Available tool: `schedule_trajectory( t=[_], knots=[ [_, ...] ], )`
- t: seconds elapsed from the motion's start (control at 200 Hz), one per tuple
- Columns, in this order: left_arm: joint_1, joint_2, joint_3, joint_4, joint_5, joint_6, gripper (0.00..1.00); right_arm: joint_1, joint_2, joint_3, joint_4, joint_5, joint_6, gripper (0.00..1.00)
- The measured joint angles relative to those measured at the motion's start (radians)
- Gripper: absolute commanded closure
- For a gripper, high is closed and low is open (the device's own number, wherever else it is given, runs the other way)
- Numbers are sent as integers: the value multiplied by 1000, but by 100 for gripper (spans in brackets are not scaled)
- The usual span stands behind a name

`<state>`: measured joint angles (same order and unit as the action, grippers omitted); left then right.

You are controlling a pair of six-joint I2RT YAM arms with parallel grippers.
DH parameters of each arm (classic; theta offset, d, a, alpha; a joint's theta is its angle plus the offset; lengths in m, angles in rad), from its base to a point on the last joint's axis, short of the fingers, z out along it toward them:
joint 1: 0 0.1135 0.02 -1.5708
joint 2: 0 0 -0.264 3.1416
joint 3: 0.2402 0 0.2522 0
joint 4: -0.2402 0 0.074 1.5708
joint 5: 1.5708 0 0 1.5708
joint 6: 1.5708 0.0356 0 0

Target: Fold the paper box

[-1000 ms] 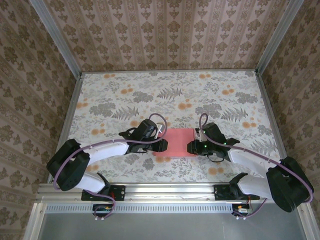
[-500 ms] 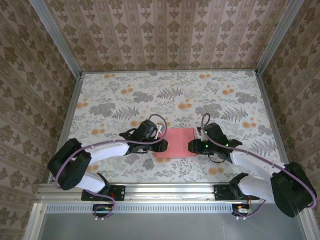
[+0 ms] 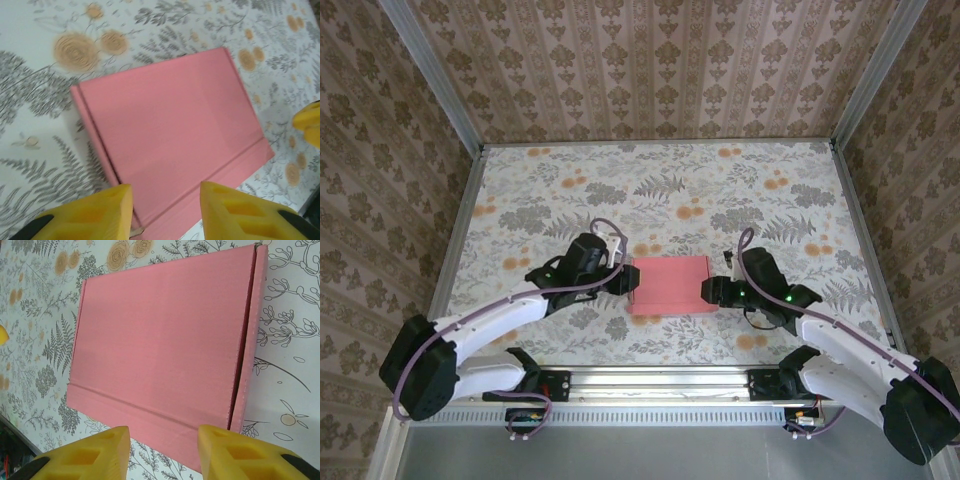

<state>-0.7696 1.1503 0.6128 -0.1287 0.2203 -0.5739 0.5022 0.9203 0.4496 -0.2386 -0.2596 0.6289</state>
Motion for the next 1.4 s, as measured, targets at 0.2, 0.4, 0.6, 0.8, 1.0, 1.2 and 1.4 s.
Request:
schedule_trajectory(
  t=[0.2, 0.4, 0.6, 0.8, 1.0, 1.2, 1.4],
  knots=[
    [14, 21, -29, -23, 3, 0, 56, -25, 17, 0, -13, 6, -2, 53],
    [14, 130, -29, -11, 19, 0, 55, -54, 82, 0, -14, 6, -9, 55],
    [7, 189, -29, 17, 31, -1, 55, -58, 143, -13, 3, -3, -17, 61],
    [-4, 237, -29, 41, 39, -2, 58, -60, 187, -32, 31, -11, -22, 69],
    [-8, 242, -29, 55, 37, -2, 60, -60, 219, -33, 61, -18, -22, 67],
    [2, 190, -30, 55, 39, -9, 51, -60, 196, -34, 64, -18, -24, 58],
    [40, 117, -35, 76, 75, -22, 46, -69, 153, -34, 66, -72, -26, 39]
  ],
)
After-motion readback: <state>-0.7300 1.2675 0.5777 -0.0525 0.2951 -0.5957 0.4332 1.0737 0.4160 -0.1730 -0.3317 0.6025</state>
